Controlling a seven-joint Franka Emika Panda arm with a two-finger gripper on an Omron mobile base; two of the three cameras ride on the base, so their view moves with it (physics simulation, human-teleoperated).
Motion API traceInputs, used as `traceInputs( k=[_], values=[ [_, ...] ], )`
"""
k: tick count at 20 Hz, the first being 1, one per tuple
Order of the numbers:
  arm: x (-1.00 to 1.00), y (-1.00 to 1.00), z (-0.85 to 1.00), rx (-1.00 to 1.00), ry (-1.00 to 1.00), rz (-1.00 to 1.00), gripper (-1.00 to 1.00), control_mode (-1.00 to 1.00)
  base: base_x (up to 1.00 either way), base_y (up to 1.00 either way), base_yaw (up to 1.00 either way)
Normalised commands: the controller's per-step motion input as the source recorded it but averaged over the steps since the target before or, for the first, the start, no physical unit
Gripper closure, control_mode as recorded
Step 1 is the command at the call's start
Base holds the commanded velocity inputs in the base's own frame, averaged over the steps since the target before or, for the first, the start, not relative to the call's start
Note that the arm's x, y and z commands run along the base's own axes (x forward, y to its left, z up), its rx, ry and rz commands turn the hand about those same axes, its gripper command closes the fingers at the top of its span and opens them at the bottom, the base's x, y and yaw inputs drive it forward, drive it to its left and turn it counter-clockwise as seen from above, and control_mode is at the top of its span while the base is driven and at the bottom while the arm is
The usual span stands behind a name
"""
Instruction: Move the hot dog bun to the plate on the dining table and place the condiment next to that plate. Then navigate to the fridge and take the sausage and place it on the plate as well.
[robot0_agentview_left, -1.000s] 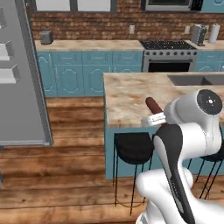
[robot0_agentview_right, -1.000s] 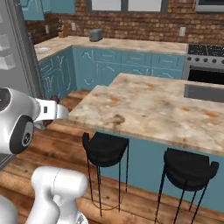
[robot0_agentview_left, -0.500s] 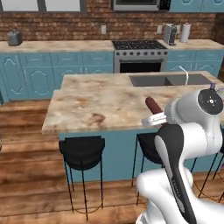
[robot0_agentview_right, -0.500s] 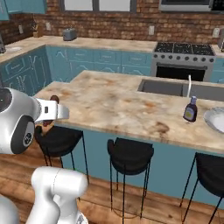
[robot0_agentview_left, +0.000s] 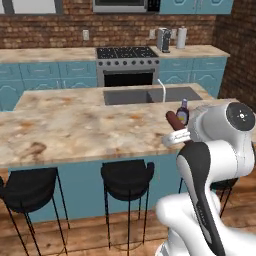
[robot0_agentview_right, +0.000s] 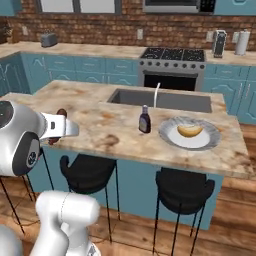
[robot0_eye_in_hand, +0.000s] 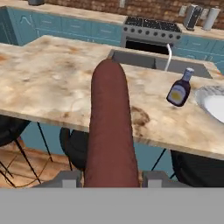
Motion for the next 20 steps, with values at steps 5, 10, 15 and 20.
traceInputs(
  k=[5,10,15,20],
  values=[
    [0.00,0.00,0.00,0.00,0.00,0.00,1.00,1.00,0.51,-0.99,-0.14],
    [0.00,0.00,0.00,0.00,0.00,0.00,1.00,1.00,0.50,-0.95,-0.14],
    [0.00,0.00,0.00,0.00,0.00,0.00,1.00,1.00,0.60,-0.61,-0.12],
    [0.00,0.00,0.00,0.00,0.00,0.00,1.00,1.00,0.81,-0.10,-0.06]
  ],
)
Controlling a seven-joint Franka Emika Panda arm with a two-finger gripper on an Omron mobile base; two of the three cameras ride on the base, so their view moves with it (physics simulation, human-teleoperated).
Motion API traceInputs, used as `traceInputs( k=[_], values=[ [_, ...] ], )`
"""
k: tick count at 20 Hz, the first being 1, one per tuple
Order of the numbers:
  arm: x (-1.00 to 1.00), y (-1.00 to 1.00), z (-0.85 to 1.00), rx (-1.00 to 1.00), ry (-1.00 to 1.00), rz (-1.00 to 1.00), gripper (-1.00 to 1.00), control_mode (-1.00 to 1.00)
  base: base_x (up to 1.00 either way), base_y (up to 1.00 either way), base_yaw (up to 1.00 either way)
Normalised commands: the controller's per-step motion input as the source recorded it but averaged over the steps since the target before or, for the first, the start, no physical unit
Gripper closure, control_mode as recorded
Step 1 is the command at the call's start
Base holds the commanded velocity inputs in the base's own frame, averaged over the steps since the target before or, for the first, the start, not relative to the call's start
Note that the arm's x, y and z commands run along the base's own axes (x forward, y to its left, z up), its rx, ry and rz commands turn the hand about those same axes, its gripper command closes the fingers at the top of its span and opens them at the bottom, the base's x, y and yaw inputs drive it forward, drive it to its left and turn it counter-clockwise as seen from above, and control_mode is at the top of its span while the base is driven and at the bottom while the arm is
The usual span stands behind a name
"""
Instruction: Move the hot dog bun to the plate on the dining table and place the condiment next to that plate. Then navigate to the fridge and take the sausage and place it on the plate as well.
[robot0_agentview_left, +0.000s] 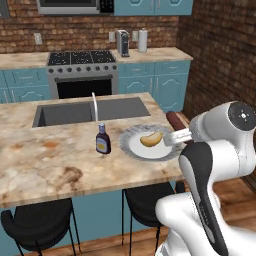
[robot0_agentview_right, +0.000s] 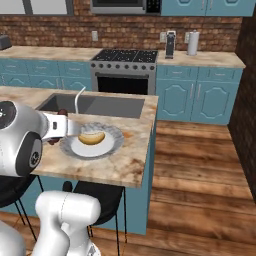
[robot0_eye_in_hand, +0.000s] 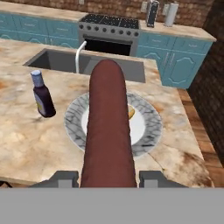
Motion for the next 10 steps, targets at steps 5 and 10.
traceInputs(
  k=[5,10],
  values=[
    [0.80,0.04,-0.16,0.06,0.04,-0.01,1.00,-1.00,0.19,0.02,-0.01],
    [0.97,-0.08,-0.36,0.11,0.05,0.03,1.00,-1.00,0.00,0.00,0.00]
  ],
)
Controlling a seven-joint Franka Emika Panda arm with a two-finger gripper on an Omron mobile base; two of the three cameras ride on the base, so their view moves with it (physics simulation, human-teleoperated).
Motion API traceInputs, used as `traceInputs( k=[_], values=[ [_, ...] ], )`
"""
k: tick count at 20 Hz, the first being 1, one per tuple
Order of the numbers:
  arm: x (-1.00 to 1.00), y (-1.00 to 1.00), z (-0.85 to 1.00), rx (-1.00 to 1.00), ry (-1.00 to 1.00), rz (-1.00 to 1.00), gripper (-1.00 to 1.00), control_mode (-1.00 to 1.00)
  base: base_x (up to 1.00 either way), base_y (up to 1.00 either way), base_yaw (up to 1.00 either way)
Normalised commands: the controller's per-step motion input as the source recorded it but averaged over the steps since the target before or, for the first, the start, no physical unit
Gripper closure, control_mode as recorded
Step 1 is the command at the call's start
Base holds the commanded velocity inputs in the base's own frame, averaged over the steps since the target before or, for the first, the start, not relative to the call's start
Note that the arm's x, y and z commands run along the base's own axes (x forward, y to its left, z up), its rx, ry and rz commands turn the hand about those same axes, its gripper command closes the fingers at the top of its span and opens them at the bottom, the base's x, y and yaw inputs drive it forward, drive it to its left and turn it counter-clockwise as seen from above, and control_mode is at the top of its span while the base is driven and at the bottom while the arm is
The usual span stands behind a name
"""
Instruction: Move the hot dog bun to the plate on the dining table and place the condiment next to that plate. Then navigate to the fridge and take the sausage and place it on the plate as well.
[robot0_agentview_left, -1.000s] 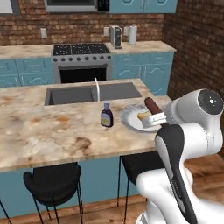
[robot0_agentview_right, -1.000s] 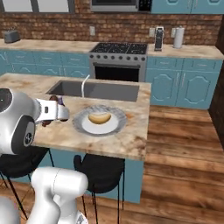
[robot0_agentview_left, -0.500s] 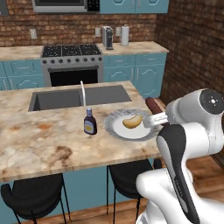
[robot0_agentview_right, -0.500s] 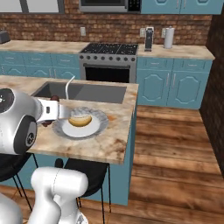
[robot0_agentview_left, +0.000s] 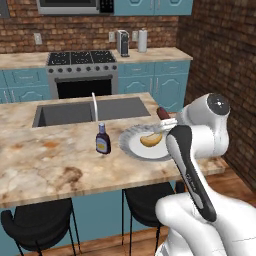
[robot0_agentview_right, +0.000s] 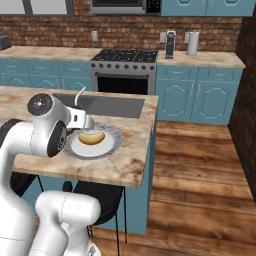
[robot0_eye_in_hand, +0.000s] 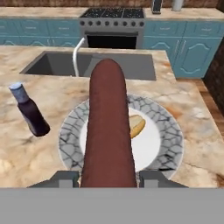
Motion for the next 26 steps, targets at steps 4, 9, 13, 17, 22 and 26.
traceInputs(
  k=[4,9,13,17,22,26],
  values=[
    [0.54,-0.38,-0.50,0.08,0.00,0.12,1.00,-1.00,0.00,0.00,0.00],
    [0.07,-0.33,-0.38,0.01,0.05,0.07,1.00,-1.00,0.00,0.00,0.00],
    [0.15,-0.01,-0.42,-0.05,0.13,0.01,1.00,-1.00,0.00,0.00,0.00],
    [0.18,0.00,-0.44,-0.06,0.13,0.00,1.00,-1.00,0.00,0.00,0.00],
    [0.16,-0.05,-0.35,-0.01,0.09,0.00,1.00,-1.00,0.00,0.00,0.00],
    [0.20,-0.16,-0.09,0.00,0.01,0.02,1.00,-1.00,0.00,0.00,0.00]
  ],
)
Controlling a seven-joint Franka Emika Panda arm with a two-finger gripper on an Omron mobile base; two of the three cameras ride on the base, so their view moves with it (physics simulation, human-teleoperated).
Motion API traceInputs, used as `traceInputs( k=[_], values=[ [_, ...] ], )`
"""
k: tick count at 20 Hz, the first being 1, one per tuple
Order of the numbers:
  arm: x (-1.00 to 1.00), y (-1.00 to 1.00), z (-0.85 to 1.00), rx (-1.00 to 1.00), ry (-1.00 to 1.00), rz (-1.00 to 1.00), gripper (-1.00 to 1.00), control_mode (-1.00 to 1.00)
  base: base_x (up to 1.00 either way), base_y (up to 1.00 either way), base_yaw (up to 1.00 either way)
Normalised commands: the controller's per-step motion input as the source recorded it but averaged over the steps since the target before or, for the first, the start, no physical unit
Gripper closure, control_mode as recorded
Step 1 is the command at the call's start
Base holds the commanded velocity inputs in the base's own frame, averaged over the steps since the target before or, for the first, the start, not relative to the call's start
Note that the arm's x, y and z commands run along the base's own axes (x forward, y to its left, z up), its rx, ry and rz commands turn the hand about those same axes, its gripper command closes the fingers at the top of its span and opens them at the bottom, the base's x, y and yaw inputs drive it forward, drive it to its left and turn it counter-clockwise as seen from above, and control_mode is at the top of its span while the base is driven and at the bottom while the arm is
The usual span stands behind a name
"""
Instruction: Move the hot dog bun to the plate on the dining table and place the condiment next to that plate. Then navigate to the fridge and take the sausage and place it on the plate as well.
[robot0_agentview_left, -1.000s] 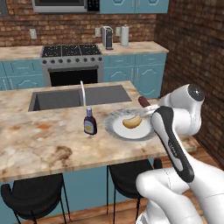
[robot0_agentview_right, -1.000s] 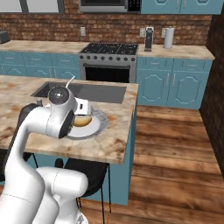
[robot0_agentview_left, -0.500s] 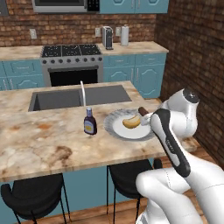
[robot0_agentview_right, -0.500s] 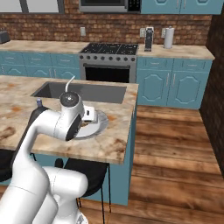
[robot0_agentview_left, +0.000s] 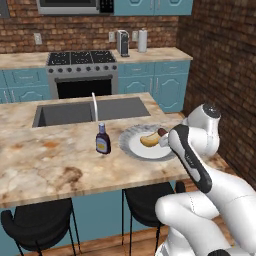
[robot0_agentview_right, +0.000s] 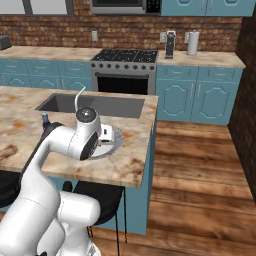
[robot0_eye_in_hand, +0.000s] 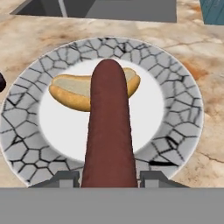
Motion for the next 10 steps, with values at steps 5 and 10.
traceInputs(
  k=[5,10],
  values=[
    [0.13,-0.14,-0.04,0.00,0.00,0.08,1.00,-1.00,0.00,0.00,0.00],
    [0.07,0.00,-0.09,0.00,0.00,0.08,1.00,-1.00,0.00,0.00,0.00]
  ],
)
